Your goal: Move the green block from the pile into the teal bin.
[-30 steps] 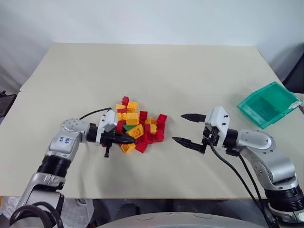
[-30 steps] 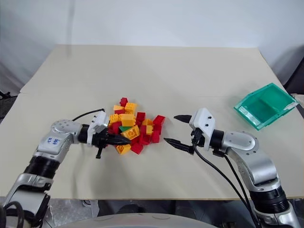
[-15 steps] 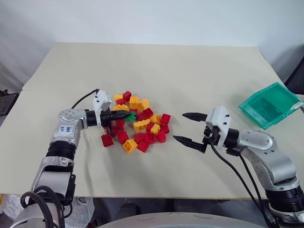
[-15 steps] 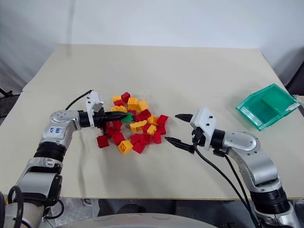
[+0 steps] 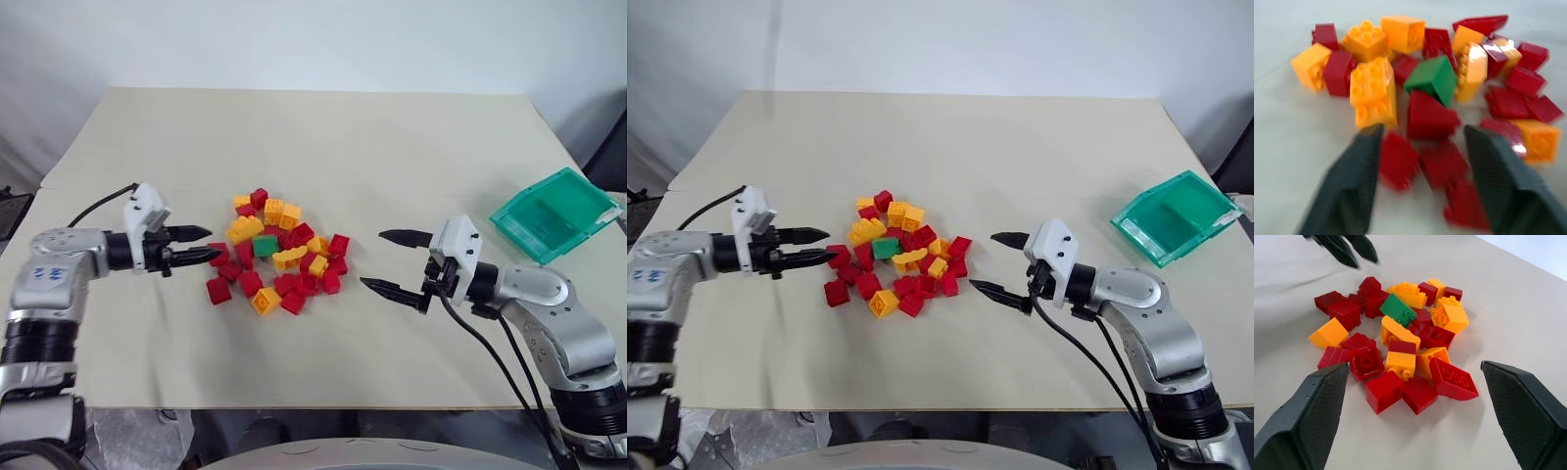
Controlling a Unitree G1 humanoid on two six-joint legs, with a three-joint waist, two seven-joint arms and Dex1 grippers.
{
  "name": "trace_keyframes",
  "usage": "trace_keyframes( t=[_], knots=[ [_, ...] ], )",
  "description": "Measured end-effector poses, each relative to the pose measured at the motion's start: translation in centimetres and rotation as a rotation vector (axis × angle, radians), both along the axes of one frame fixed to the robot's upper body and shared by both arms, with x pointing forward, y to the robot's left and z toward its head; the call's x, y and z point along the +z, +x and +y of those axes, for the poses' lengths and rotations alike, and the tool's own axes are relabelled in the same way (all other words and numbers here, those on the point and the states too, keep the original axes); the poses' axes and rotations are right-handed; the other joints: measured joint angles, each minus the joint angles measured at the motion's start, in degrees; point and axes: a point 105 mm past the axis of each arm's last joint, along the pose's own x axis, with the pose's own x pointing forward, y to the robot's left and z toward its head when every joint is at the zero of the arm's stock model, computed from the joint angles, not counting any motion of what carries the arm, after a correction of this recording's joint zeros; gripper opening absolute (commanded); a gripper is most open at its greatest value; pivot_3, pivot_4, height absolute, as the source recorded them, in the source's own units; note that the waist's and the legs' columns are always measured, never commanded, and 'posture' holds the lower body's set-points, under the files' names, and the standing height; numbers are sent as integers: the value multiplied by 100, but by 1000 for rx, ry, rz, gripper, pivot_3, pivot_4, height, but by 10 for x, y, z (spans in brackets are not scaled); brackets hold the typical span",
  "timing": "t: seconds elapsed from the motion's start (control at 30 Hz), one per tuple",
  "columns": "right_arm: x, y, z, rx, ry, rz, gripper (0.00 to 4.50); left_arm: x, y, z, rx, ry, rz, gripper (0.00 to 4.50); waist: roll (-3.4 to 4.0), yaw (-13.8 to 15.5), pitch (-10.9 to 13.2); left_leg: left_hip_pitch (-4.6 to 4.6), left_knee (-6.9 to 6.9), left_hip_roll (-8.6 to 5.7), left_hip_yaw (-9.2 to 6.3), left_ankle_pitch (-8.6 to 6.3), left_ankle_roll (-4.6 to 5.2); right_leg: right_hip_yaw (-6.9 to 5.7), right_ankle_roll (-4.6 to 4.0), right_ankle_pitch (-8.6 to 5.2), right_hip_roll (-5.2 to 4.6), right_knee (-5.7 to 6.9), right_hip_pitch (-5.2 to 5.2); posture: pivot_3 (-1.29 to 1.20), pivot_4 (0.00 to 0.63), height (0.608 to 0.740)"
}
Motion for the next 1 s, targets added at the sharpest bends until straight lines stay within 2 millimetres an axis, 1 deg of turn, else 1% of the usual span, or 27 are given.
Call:
trace_keyframes(
  t=[0.07,0.2,0.37,0.4,0.47,0.5,0.57,0.63,0.73,0.77,0.87,0.97,1.0],
  knots=[
    [0,1,0,4,-1,3,4500,-1,-6,-2,-7,2,11,4448,0,17,0,1,1,-5,-1,0,1,0,0,0,-6,1,1,0,150,740],
    [3,6,-1,-1,4,-1,4500,5,-8,-11,-33,19,-8,4448,0,22,0,1,0,-7,-1,1,2,1,0,0,-6,1,0,0,150,740],
    [4,6,1,7,8,-12,4500,10,6,-35,-101,119,-44,4448,0,77,0,-2,1,-27,2,1,2,0,1,1,0,-1,0,0,150,740],
    [4,6,1,7,9,-12,4500,9,9,-39,-109,134,-45,4448,0,80,0,-1,0,-30,3,1,3,0,1,1,0,-2,0,0,150,740],
    [2,6,1,1,13,-9,4500,5,24,-54,-145,171,-44,4448,0,128,0,-8,5,-43,9,4,5,-7,2,1,3,-1,1,0,150,740],
    [3,6,3,7,21,-11,4500,1,27,-63,-177,196,-39,4448,0,128,0,-10,7,-45,18,5,5,-8,3,2,5,-1,2,0,150,740],
    [2,5,4,3,28,-10,4500,-10,31,-74,-230,245,-17,4448,0,113,0,-12,6,-44,26,4,7,-6,4,2,6,-5,1,0,150,740],
    [-1,4,2,-12,31,-1,4500,-18,41,-79,-249,304,-22,4448,-1,106,0,-12,6,-43,39,4,7,-7,4,2,10,-6,1,0,150,740],
    [-5,4,1,-32,37,9,4500,-13,58,-87,-289,416,-98,4448,-1,108,0,-9,6,-42,49,4,7,-7,5,3,10,-6,1,0,150,740],
    [-5,3,2,-32,38,6,4500,-14,61,-88,-296,442,-112,4448,0,99,0,-6,6,-42,55,4,7,-3,6,3,10,-5,1,0,150,740],
    [-6,1,2,-43,37,2,4500,-27,66,-92,-317,456,-104,4448,0,85,0,-6,6,-36,58,4,7,-2,7,4,13,-4,0,0,150,740],
    [-7,0,1,-56,42,-1,4500,-26,72,-97,-336,487,-123,4448,-1,107,0,-6,11,-38,58,5,9,-1,13,7,11,-3,2,0,150,740],
    [-7,0,2,-59,42,-3,4500,-27,73,-98,-342,494,-129,4278,-1,112,0,-6,12,-38,58,6,10,-1,14,8,9,-3,2,0,150,740]
  ],
)
